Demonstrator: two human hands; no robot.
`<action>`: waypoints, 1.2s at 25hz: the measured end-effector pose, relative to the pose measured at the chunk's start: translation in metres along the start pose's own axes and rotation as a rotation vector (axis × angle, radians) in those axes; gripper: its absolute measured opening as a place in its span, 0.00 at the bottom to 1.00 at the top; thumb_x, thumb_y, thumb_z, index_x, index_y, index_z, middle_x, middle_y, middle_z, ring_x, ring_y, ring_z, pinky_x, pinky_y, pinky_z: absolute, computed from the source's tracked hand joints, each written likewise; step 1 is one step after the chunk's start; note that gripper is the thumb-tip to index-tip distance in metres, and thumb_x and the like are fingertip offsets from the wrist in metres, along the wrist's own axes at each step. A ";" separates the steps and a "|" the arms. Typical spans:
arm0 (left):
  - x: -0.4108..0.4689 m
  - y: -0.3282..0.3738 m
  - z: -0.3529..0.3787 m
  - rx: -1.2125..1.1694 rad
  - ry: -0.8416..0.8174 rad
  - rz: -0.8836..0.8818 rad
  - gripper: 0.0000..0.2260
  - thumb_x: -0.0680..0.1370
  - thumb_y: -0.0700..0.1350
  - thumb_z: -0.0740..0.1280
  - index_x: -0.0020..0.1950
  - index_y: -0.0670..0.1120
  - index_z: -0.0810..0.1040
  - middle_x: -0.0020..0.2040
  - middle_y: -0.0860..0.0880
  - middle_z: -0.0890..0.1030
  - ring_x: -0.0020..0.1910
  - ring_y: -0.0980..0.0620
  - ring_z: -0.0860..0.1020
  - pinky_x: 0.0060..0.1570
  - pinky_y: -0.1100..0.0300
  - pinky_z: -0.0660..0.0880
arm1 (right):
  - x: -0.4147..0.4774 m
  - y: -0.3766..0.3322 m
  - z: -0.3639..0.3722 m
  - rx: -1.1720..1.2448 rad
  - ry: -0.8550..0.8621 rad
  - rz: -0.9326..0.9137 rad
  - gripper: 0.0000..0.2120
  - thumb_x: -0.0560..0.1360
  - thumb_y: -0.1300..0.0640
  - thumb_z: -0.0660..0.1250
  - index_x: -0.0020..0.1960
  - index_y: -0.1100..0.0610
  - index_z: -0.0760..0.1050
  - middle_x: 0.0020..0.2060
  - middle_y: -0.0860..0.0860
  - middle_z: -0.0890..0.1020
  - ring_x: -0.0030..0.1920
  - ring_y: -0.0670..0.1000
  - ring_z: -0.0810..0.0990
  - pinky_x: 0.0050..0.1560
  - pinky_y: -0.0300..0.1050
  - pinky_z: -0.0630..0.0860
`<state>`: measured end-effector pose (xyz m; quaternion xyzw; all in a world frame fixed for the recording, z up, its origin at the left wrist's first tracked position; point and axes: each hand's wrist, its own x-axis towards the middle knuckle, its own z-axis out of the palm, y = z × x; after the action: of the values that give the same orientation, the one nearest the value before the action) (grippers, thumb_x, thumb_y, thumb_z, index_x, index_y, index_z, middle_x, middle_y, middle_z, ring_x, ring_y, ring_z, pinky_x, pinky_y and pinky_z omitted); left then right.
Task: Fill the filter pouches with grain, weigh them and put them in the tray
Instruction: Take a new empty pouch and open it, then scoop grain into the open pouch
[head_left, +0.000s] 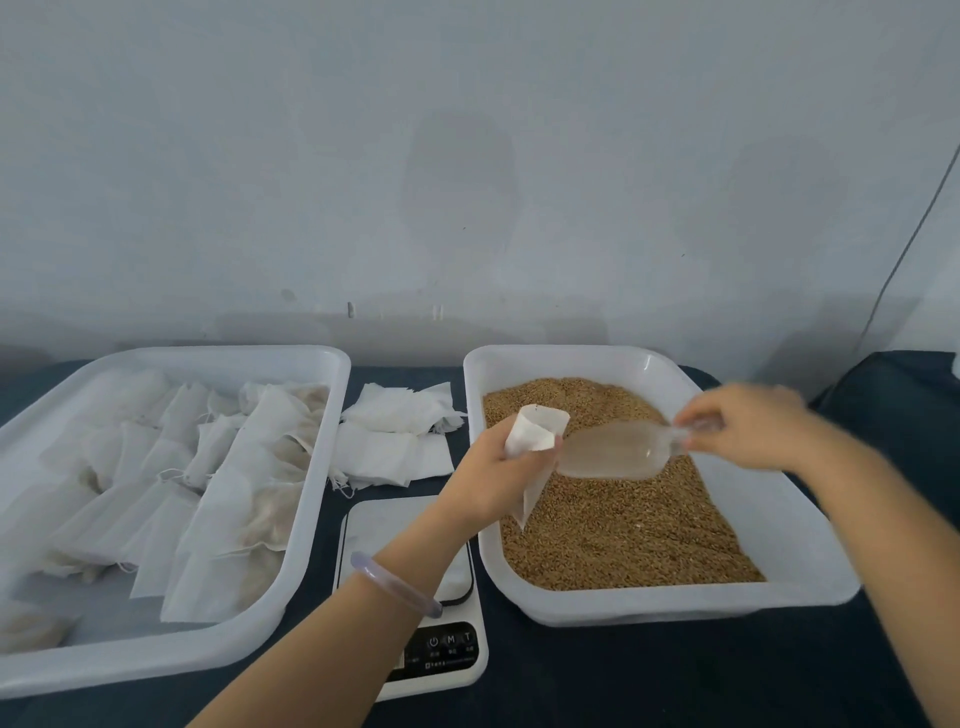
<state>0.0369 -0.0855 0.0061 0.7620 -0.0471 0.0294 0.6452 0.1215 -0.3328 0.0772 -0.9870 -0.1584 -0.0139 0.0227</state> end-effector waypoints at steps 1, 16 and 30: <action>-0.004 0.004 -0.003 -0.040 0.005 -0.015 0.09 0.80 0.51 0.62 0.51 0.49 0.79 0.41 0.54 0.80 0.41 0.55 0.78 0.36 0.64 0.75 | -0.001 -0.003 0.023 0.013 -0.071 0.001 0.16 0.72 0.38 0.65 0.58 0.41 0.74 0.56 0.37 0.78 0.59 0.44 0.75 0.71 0.58 0.56; -0.048 -0.001 -0.088 0.125 0.171 -0.132 0.25 0.82 0.57 0.49 0.46 0.42 0.78 0.43 0.47 0.80 0.46 0.54 0.78 0.53 0.56 0.73 | -0.020 -0.220 0.061 0.551 -0.057 -0.521 0.22 0.63 0.33 0.67 0.48 0.48 0.76 0.38 0.42 0.81 0.39 0.42 0.79 0.40 0.39 0.75; -0.049 -0.026 -0.124 0.933 -0.011 -0.056 0.12 0.72 0.45 0.71 0.40 0.36 0.77 0.33 0.48 0.73 0.37 0.46 0.72 0.71 0.57 0.55 | 0.006 -0.223 0.098 0.205 -0.103 -0.585 0.12 0.68 0.41 0.67 0.33 0.46 0.69 0.33 0.44 0.79 0.39 0.48 0.74 0.68 0.45 0.54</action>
<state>-0.0070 0.0429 -0.0039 0.9718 -0.0120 0.0260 0.2340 0.0597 -0.1141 -0.0118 -0.8917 -0.4370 0.0461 0.1090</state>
